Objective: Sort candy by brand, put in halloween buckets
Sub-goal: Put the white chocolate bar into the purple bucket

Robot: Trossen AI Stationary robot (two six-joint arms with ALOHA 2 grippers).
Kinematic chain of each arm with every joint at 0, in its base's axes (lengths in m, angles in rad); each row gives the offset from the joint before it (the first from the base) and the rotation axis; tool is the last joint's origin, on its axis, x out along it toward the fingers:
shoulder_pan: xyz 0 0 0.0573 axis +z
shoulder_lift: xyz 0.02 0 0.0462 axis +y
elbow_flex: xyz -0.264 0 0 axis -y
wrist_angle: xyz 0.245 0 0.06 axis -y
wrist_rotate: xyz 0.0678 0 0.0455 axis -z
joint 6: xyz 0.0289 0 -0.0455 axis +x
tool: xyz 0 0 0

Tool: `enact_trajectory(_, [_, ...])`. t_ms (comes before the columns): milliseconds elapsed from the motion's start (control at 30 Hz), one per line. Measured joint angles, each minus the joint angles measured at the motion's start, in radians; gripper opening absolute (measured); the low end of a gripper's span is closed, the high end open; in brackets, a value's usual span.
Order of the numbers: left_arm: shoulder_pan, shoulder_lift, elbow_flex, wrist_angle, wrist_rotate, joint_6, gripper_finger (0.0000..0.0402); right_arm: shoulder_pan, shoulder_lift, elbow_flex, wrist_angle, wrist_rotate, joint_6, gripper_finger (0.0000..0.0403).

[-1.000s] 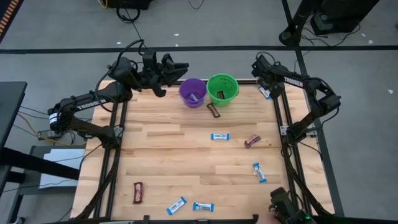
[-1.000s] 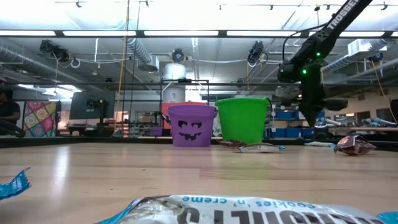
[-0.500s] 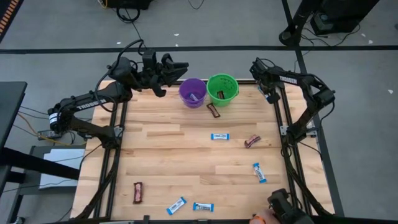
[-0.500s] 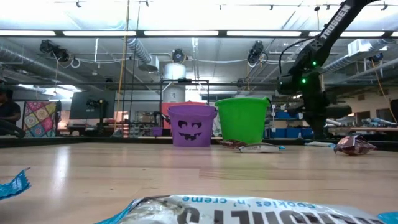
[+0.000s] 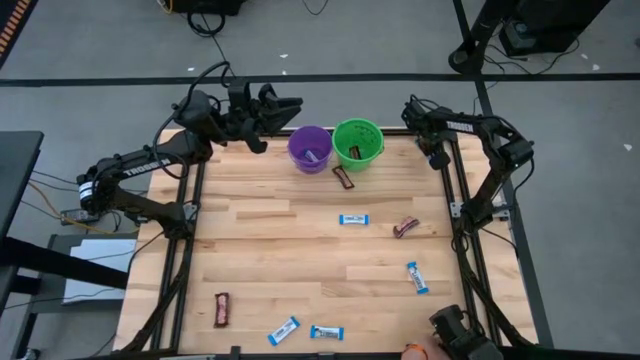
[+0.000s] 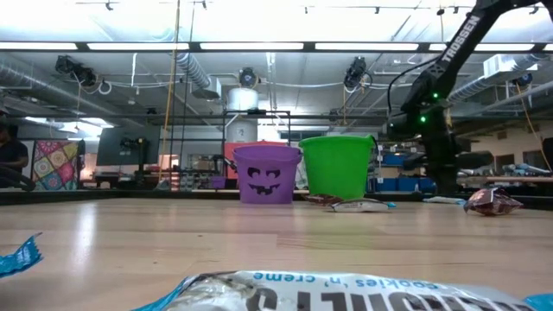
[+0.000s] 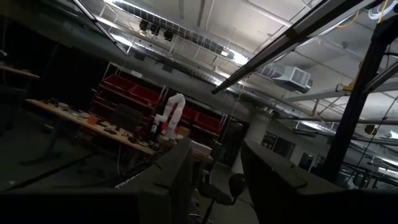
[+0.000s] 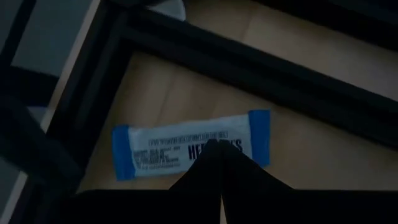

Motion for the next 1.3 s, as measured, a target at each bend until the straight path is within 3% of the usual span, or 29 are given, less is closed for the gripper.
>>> enact_trajectory(833, [0.001,0.000,0.000,0.086,0.054,-0.030,0.0142,0.048,0.000,0.000,0.013,-0.146,-0.184,0.0003])
enact_trajectory(1167, [0.001,0.000,0.001,0.129,0.064,-0.029,0.0142,0.218,0.000,0.000,-0.033,-0.150,-0.095,0.0004])
enact_trajectory(1300, [0.001,0.000,0.001,0.140,0.077,-0.037,0.0142,0.270,-0.015,-0.002,-0.119,-0.099,0.049,0.0004])
